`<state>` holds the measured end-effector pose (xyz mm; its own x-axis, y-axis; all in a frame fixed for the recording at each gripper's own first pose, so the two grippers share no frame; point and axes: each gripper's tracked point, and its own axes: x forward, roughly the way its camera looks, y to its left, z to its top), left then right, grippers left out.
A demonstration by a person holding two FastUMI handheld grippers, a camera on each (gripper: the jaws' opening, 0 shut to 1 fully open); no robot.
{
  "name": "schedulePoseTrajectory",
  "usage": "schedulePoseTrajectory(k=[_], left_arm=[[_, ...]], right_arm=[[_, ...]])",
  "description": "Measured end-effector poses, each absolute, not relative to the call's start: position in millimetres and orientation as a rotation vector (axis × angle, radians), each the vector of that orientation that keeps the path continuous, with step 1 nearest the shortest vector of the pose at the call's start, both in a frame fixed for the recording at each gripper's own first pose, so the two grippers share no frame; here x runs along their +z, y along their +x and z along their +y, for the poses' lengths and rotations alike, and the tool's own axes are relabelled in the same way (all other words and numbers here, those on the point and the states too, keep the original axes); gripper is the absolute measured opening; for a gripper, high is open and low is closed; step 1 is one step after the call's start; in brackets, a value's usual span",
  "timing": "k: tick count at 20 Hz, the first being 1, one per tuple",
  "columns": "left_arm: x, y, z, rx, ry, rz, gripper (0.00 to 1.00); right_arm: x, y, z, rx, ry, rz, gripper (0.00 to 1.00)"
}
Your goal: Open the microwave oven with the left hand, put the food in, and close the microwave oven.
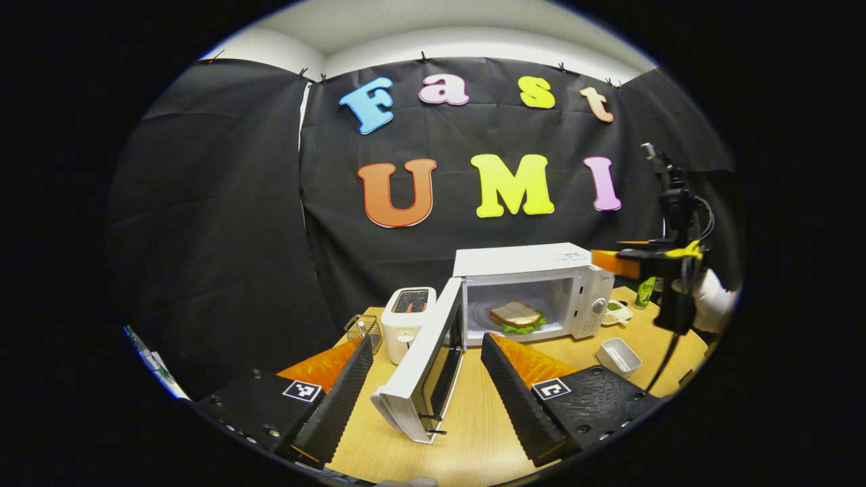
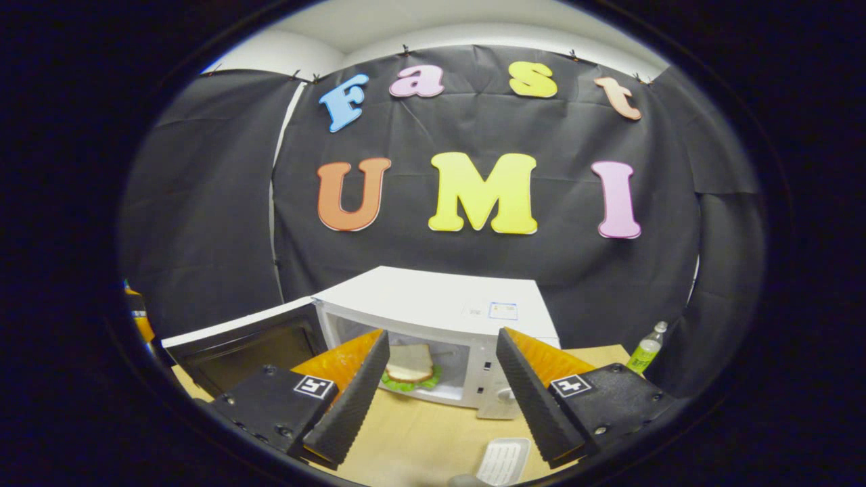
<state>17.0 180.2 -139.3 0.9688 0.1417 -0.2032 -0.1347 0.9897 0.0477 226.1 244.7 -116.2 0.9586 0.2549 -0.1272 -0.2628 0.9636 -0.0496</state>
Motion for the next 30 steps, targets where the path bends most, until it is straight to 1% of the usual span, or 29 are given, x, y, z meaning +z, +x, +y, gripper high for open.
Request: schedulePoseTrajectory(k=[3, 4, 5, 6, 7, 8, 9, 10, 12, 13, 14, 15, 16, 17, 18, 19, 21, 22, 23, 24, 25, 26, 27, 28, 29, 30], left_arm=[[-140.7, 19.4, 191.1, 0.161, 0.032, 0.197, 0.96], [-141.2, 21.0, 194.7, 0.167, 0.036, 0.195, 0.96], [-142.9, 21.4, 200.0, 0.176, 0.042, 0.196, 0.96], [-144.2, 21.1, 205.8, 0.185, 0.046, 0.193, 0.95], [-145.7, 21.6, 212.0, 0.194, 0.042, 0.192, 0.83], [-150.0, 22.5, 215.0, 0.192, 0.031, 0.2, 0.79], [-155.6, 22.4, 220.4, 0.2, 0.025, 0.209, 0.71], [-162.8, 23.3, 224.0, 0.187, 0.014, 0.219, 0.6], [-173.0, 23.5, 236.7, 0.209, 0.021, 0.228, 0.39], [-179.1, 24.6, 245.0, 0.225, 0.022, 0.232, 0.19], [-189.6, 25.6, 251.6, 0.228, 0.021, 0.244, 0.1], [-196.4, 26.7, 257.6, 0.243, 0.031, 0.25, 0.0], [-205.5, 29.9, 262.6, 0.244, 0.032, 0.261, 0.02], [-214.5, 25.1, 265.2, 0.24, 0.033, 0.278, 0.0], [-220.9, 28.2, 266.0, 0.233, 0.034, 0.286, 0.01], [-228.5, 32.2, 267.2, 0.221, 0.033, 0.291, 0.0], [-239.9, 39.8, 269.1, 0.2, 0.043, 0.304, 0.0], [-243.2, 44.4, 270.9, 0.197, 0.053, 0.304, 0.0], [-249.6, 47.6, 270.5, 0.188, 0.056, 0.316, 0.0], [-252.1, 50.4, 272.3, 0.191, 0.062, 0.318, 0.0], [-254.1, 52.0, 272.6, 0.186, 0.061, 0.321, 0.0], [-254.2, 54.6, 271.3, 0.181, 0.054, 0.32, 0.0], [-256.3, 56.8, 268.7, 0.176, 0.047, 0.322, 0.0], [-257.9, 57.8, 264.7, 0.167, 0.045, 0.326, 0.0], [-259.6, 58.1, 258.8, 0.157, 0.046, 0.327, 0.0], [-260.2, 58.8, 253.2, 0.149, 0.051, 0.329, 0.0]], right_arm=[[-108.0, 194.7, 208.6, 0.235, -0.084, 0.137, 0.92], [-106.9, 184.9, 194.9, 0.219, -0.098, 0.144, 1.0], [-104.5, 173.8, 182.3, 0.208, -0.109, 0.148, 0.92], [-105.1, 162.4, 173.0, 0.199, -0.117, 0.152, 1.0], [-105.1, 152.1, 162.0, 0.182, -0.121, 0.161, 0.92], [-104.6, 142.5, 152.6, 0.17, -0.125, 0.166, 0.92], [-105.4, 133.1, 143.6, 0.154, -0.127, 0.172, 0.92], [-104.7, 126.6, 134.4, 0.135, -0.12, 0.175, 0.92], [-108.1, 114.3, 124.4, 0.113, -0.103, 0.192, 0.92], [-110.0, 110.5, 119.4, 0.101, -0.099, 0.201, 0.92], [-110.0, 107.2, 115.4, 0.092, -0.096, 0.206, 0.92], [-110.3, 103.5, 112.7, 0.083, -0.094, 0.212, 1.0], [-111.2, 102.0, 110.1, 0.077, -0.092, 0.218, 0.92], [-110.6, 99.6, 108.0, 0.071, -0.091, 0.222, 0.92], [-110.6, 98.0, 104.7, 0.063, -0.095, 0.224, 0.92], [-108.4, 95.5, 102.5, 0.055, -0.1, 0.225, 1.0], [-107.3, 90.9, 98.7, 0.044, -0.103, 0.228, 1.0], [-109.8, 89.8, 96.9, 0.04, -0.1, 0.235, 0.92], [-110.8, 87.7, 95.5, 0.037, -0.094, 0.24, 0.92], [-111.7, 87.4, 93.1, 0.032, -0.087, 0.247, 1.0], [-113.7, 86.0, 90.0, 0.024, -0.081, 0.254, 0.92], [-116.3, 86.2, 86.5, 0.016, -0.074, 0.261, 1.0], [-117.9, 86.0, 84.7, 0.012, -0.067, 0.27, 1.0], [-119.8, 86.1, 83.6, 0.01, -0.059, 0.276, 0.92], [-121.2, 86.3, 82.3, 0.008, -0.055, 0.28, 1.0], [-121.8, 87.5, 80.8, 0.005, -0.051, 0.281, 0.92]])
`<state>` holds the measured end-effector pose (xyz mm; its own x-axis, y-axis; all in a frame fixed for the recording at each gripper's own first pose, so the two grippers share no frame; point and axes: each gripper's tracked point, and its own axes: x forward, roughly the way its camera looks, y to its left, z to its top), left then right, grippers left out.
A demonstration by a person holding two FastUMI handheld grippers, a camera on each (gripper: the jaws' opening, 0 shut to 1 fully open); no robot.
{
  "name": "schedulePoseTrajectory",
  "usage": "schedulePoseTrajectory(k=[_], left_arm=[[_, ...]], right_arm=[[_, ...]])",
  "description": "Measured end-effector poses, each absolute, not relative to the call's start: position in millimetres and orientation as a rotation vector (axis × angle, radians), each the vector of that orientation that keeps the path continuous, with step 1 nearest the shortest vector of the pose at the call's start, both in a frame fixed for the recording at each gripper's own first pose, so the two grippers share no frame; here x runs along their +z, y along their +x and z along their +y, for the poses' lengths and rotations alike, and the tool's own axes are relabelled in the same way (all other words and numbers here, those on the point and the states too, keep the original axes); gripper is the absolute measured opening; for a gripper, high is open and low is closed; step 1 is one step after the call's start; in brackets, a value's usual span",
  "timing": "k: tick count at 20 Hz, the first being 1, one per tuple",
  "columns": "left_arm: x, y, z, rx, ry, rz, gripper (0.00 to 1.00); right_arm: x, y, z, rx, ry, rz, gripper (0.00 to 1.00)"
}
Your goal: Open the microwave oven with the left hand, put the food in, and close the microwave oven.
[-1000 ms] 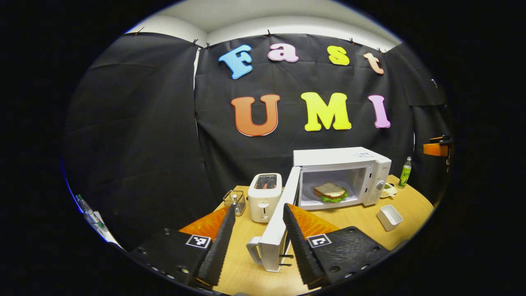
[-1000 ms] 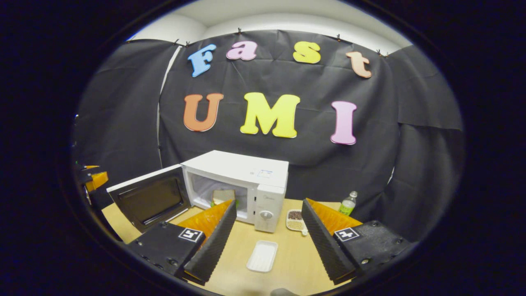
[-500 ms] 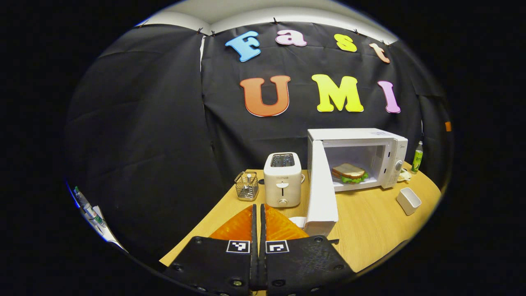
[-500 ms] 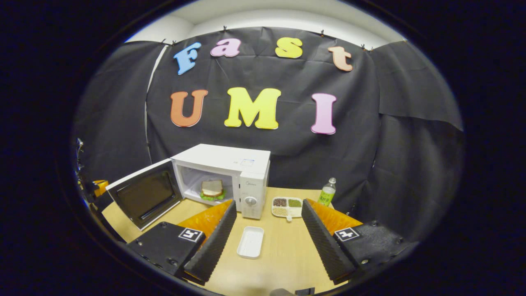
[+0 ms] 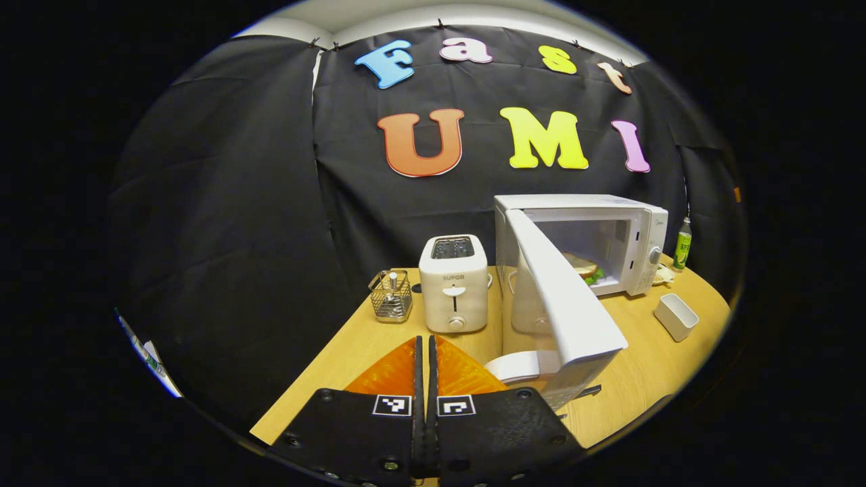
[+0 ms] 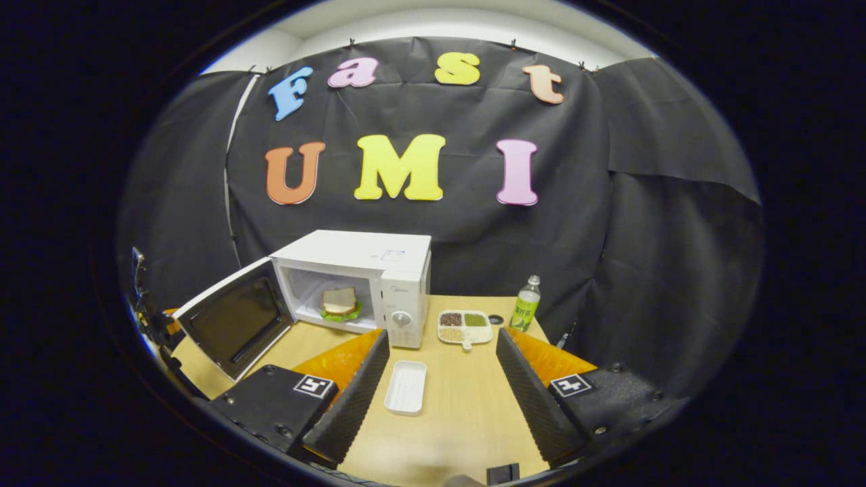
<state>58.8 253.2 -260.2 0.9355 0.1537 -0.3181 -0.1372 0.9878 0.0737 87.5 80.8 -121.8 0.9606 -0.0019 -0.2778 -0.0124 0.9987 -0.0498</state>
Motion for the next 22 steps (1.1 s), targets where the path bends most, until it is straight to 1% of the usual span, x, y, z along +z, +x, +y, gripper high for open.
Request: schedulePoseTrajectory(k=[1, 2, 5, 6, 7, 8, 9, 10, 11, 12, 13, 14, 16, 17, 22], left_arm=[[-261.9, 60.4, 245.6, 0.131, 0.053, 0.327, 0.0], [-262.0, 61.7, 238.1, 0.121, 0.055, 0.325, 0.0], [-261.2, 64.6, 202.5, 0.057, 0.039, 0.311, 0.0], [-262.4, 67.6, 186.8, 0.03, 0.034, 0.315, 0.0], [-264.0, 70.5, 172.9, 0.004, 0.034, 0.318, 0.1], [-267.4, 74.4, 157.9, -0.021, 0.034, 0.324, 0.0], [-267.4, 77.5, 143.2, -0.047, 0.033, 0.325, 0.0], [-267.7, 82.5, 126.6, -0.078, 0.035, 0.322, 0.0], [-266.3, 86.0, 112.2, -0.101, 0.041, 0.313, 0.0], [-266.4, 89.8, 96.4, -0.127, 0.043, 0.306, 0.0], [-265.5, 94.8, 81.7, -0.153, 0.046, 0.3, 0.0], [-265.0, 99.6, 65.9, -0.179, 0.052, 0.296, 0.0], [-264.2, 108.2, 38.2, -0.22, 0.065, 0.29, 0.0], [-263.4, 111.5, 25.8, -0.239, 0.069, 0.284, 0.0], [-262.5, 127.2, -27.0, -0.307, 0.078, 0.286, 0.0]], right_arm=[[-120.8, 87.9, 79.6, 0.006, -0.049, 0.281, 0.92], [-121.1, 88.4, 80.3, 0.009, -0.048, 0.283, 1.0], [-116.5, 88.8, 79.0, 0.012, -0.052, 0.279, 1.0], [-114.4, 88.2, 78.1, 0.015, -0.052, 0.273, 0.92], [-109.7, 86.7, 77.4, 0.018, -0.052, 0.262, 1.0], [-107.1, 86.0, 74.7, 0.019, -0.059, 0.25, 1.0], [-105.7, 85.6, 71.3, 0.016, -0.067, 0.248, 0.92], [-104.9, 85.3, 68.0, 0.015, -0.064, 0.242, 0.92], [-101.4, 84.0, 64.6, 0.012, -0.057, 0.234, 1.0], [-100.6, 83.6, 60.0, 0.009, -0.053, 0.232, 1.0], [-100.5, 83.1, 54.7, 0.005, -0.053, 0.232, 0.92], [-101.1, 82.8, 49.0, 0.001, -0.055, 0.233, 1.0], [-102.7, 82.8, 38.8, -0.003, -0.056, 0.238, 1.0], [-103.2, 83.5, 34.0, -0.006, -0.057, 0.241, 0.92], [-104.5, 88.7, 9.8, -0.009, -0.05, 0.247, 0.92]])
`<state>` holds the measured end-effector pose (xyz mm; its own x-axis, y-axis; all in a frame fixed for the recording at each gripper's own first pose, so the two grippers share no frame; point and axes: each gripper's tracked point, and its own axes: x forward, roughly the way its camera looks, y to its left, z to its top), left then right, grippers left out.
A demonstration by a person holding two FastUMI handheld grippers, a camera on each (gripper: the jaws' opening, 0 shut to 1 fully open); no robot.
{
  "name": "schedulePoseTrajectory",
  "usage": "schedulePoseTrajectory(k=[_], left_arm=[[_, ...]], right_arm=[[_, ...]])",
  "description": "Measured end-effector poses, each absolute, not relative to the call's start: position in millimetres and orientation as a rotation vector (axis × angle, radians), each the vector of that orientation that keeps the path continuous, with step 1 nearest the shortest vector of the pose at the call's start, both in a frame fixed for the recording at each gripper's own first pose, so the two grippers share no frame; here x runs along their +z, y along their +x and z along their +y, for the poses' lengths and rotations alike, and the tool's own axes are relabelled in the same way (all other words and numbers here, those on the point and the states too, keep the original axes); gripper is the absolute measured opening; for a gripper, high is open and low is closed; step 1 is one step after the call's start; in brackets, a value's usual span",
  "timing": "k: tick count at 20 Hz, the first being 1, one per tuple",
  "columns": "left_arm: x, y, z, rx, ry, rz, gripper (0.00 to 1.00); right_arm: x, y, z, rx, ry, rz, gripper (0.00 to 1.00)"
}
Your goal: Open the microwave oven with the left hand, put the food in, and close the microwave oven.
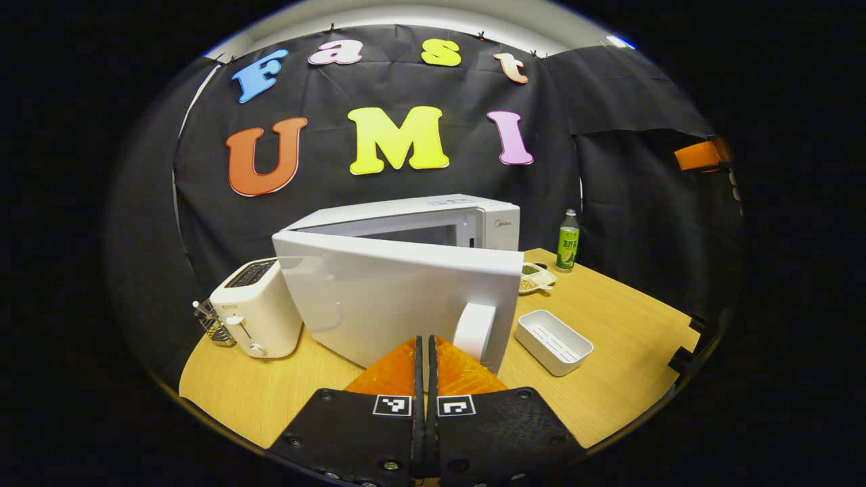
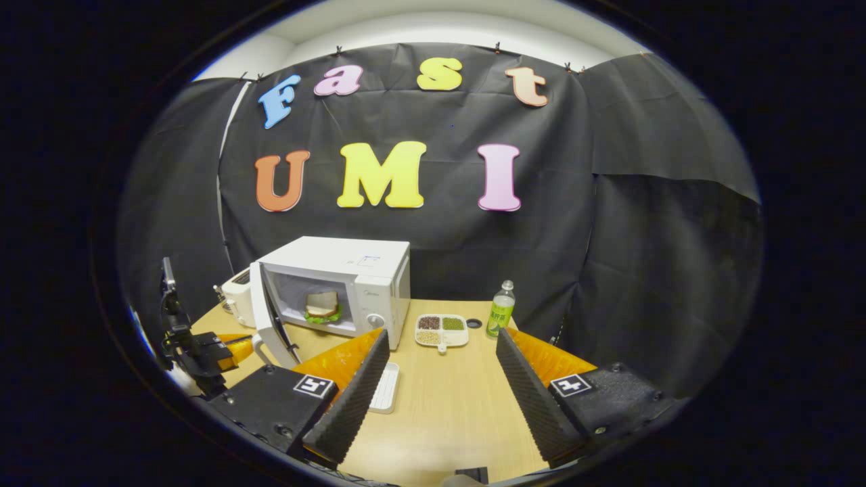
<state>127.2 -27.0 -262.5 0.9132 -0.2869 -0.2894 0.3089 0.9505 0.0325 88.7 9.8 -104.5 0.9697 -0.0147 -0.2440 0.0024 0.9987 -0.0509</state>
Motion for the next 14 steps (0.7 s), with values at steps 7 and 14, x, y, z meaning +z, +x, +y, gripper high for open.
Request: schedulePoseTrajectory(k=[7, 14], left_arm=[[-266.4, 166.1, -66.2, -0.316, 0.082, 0.296, 0.0], [-268.2, 210.0, -86.8, -0.3, 0.093, 0.294, 0.0]], right_arm=[[-116.4, 109.5, -16.3, 0.008, -0.049, 0.279, 1.0], [-120.9, 135.2, -42.4, 0.012, -0.044, 0.295, 1.0]])
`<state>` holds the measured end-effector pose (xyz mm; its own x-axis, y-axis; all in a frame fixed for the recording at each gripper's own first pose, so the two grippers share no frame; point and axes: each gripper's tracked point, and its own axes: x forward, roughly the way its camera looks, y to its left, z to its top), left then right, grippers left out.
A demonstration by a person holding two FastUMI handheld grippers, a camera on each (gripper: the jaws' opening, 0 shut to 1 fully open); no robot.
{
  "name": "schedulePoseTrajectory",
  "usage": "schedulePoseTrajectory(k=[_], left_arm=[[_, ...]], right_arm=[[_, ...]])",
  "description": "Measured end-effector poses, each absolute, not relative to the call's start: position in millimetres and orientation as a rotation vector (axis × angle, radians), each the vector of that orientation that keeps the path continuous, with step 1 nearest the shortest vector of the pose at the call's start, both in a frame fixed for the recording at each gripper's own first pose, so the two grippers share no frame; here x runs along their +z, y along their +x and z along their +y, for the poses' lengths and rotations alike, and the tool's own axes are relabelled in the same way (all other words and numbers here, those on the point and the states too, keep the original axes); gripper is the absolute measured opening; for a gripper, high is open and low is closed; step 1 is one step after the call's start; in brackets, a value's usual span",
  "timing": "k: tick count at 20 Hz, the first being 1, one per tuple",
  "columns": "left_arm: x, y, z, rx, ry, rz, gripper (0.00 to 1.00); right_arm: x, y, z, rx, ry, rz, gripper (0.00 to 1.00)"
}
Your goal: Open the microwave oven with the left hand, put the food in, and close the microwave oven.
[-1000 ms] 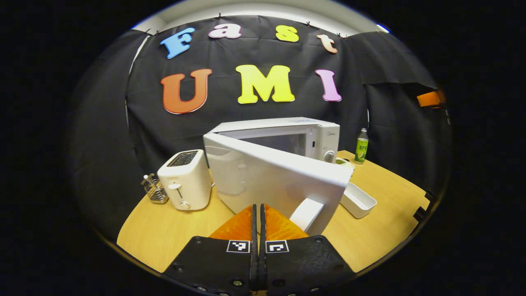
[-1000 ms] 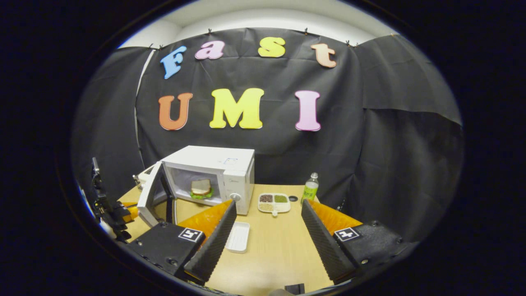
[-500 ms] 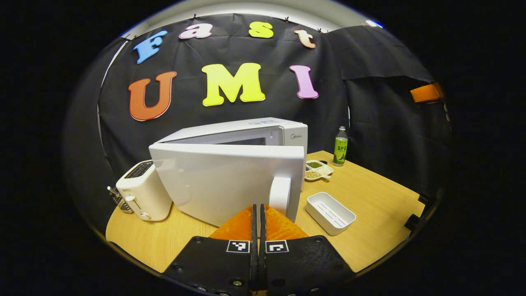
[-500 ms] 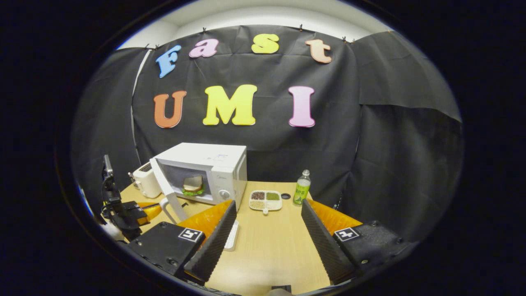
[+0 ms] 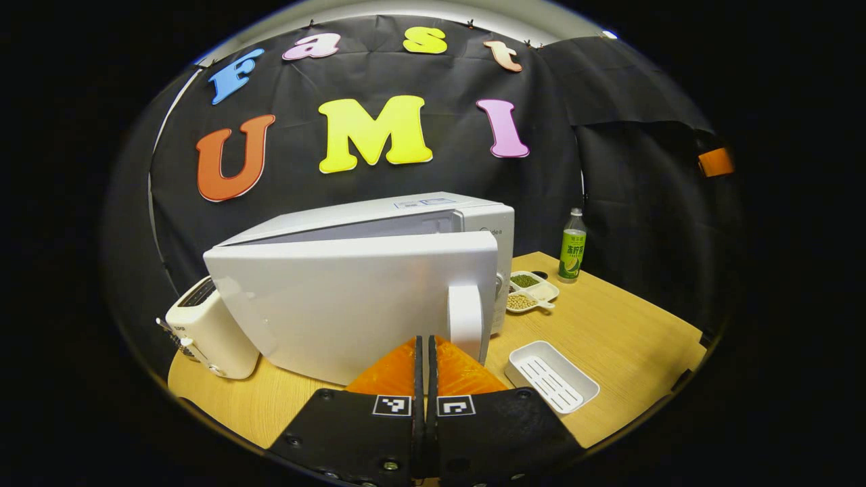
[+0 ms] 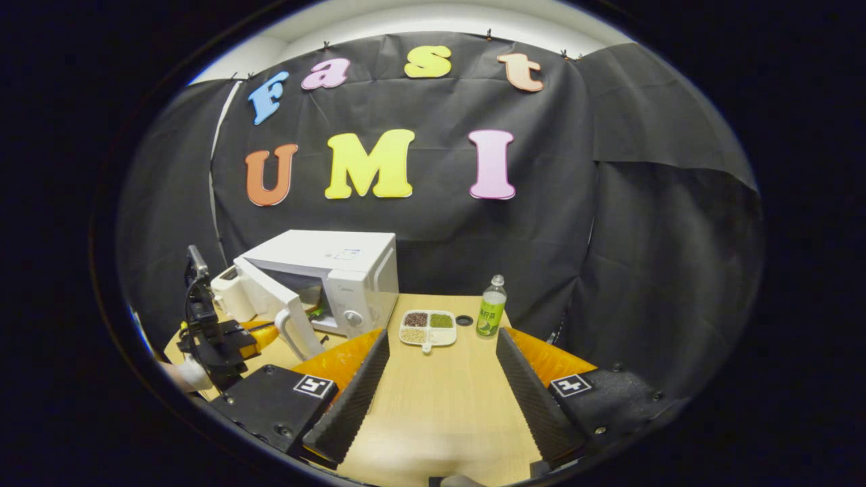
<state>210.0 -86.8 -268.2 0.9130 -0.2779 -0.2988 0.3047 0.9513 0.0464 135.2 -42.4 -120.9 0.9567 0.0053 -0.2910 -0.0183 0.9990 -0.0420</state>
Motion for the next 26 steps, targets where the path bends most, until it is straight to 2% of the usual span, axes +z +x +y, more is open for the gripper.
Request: schedulePoseTrajectory(k=[7, 8, 9, 10, 11, 12, 13, 14, 15, 17, 18, 20, 21, 25, 26], left_arm=[[-267.8, 245.1, -101.7, -0.277, 0.069, 0.287, 0.0], [-268.3, 249.1, -102.4, -0.274, 0.062, 0.288, 0.0], [-268.5, 253.8, -104.5, -0.271, 0.058, 0.288, 0.0], [-268.0, 257.9, -105.6, -0.267, 0.06, 0.287, 0.0], [-268.4, 261.4, -105.9, -0.264, 0.061, 0.285, 0.0], [-269.4, 264.9, -106.8, -0.262, 0.059, 0.287, 0.0], [-269.5, 268.4, -107.6, -0.26, 0.058, 0.287, 0.0], [-271.4, 272.2, -107.7, -0.257, 0.056, 0.289, 0.0], [-272.1, 274.9, -107.7, -0.252, 0.052, 0.29, 0.0], [-273.5, 282.8, -106.1, -0.238, 0.051, 0.297, 0.0], [-272.6, 286.2, -108.1, -0.24, 0.038, 0.292, 0.0], [-271.5, 293.4, -110.7, -0.234, 0.04, 0.292, 0.0], [-271.9, 295.2, -109.5, -0.224, 0.045, 0.294, 0.0], [-272.1, 297.5, -110.6, -0.222, 0.047, 0.286, 0.0], [-272.7, 297.5, -110.9, -0.223, 0.048, 0.287, 0.0]], right_arm=[[-126.6, 146.8, -57.6, 0.017, -0.044, 0.31, 1.0], [-126.8, 148.0, -59.2, 0.017, -0.045, 0.311, 0.93], [-127.9, 149.0, -59.8, 0.02, -0.044, 0.314, 1.0], [-129.4, 149.9, -59.6, 0.02, -0.041, 0.319, 0.92], [-129.8, 150.9, -60.1, 0.023, -0.038, 0.322, 1.0], [-129.4, 151.5, -60.6, 0.025, -0.033, 0.321, 1.0], [-129.1, 152.5, -60.0, 0.028, -0.033, 0.323, 0.92], [-130.7, 153.5, -59.5, 0.029, -0.033, 0.325, 1.0], [-131.2, 154.0, -59.2, 0.032, -0.032, 0.326, 0.93], [-132.0, 155.9, -60.5, 0.034, -0.03, 0.334, 0.92], [-134.5, 157.3, -61.2, 0.033, -0.03, 0.339, 1.0], [-136.4, 159.3, -63.3, 0.03, -0.027, 0.348, 1.0], [-136.4, 160.2, -64.6, 0.028, -0.028, 0.351, 0.92], [-138.2, 165.7, -68.1, 0.018, -0.02, 0.357, 0.93], [-139.3, 165.8, -68.2, 0.017, -0.017, 0.359, 1.0]])
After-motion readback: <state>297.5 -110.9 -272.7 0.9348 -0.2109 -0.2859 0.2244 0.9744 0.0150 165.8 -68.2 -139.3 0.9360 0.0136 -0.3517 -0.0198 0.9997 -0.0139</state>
